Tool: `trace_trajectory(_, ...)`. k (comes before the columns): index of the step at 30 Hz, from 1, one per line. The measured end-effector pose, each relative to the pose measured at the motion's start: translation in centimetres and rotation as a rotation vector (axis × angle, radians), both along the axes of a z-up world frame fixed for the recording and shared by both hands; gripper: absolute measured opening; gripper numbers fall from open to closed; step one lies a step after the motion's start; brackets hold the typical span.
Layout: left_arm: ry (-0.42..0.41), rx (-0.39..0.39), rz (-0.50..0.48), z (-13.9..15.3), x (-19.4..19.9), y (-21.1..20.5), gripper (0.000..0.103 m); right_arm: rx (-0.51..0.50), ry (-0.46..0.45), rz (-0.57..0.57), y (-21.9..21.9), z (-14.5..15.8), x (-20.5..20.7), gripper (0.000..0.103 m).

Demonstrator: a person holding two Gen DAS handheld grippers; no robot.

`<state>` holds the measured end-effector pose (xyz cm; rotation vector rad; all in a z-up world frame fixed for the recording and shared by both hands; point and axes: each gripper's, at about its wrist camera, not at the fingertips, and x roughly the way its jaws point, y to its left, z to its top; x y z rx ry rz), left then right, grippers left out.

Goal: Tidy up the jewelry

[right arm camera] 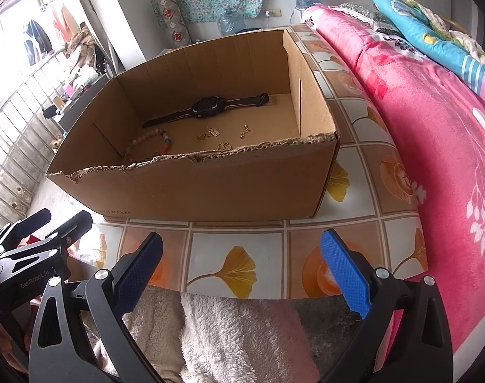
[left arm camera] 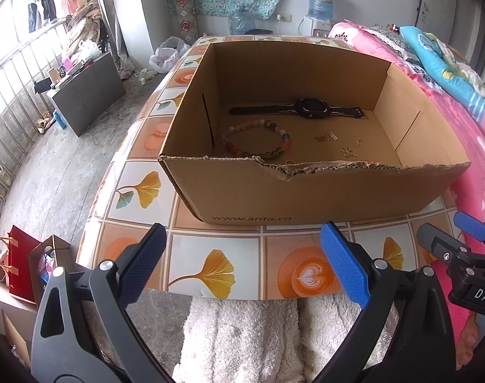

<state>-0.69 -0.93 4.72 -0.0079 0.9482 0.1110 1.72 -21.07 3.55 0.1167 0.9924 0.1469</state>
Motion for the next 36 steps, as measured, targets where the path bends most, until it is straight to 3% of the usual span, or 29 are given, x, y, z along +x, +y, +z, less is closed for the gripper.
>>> trace_trajectory(13, 0.024, 0.019, -0.016, -0.3, 0.8, -0.6, 0.093, -0.005, 0.026, 0.009, 0.2, -0.3, 0.6, 0.097)
trace_trajectory(21, 0.052, -0.013, -0.02, -0.6, 1.4, -0.6, 0.093, 0.034, 0.08, 0.002, -0.3, -0.8, 1.7, 0.097)
trace_trajectory(36, 0.1, -0.01, 0.003, -0.7, 2.5, -0.8, 0.093, 0.03, 0.053, 0.026, -0.1, 0.5, 2.0, 0.097)
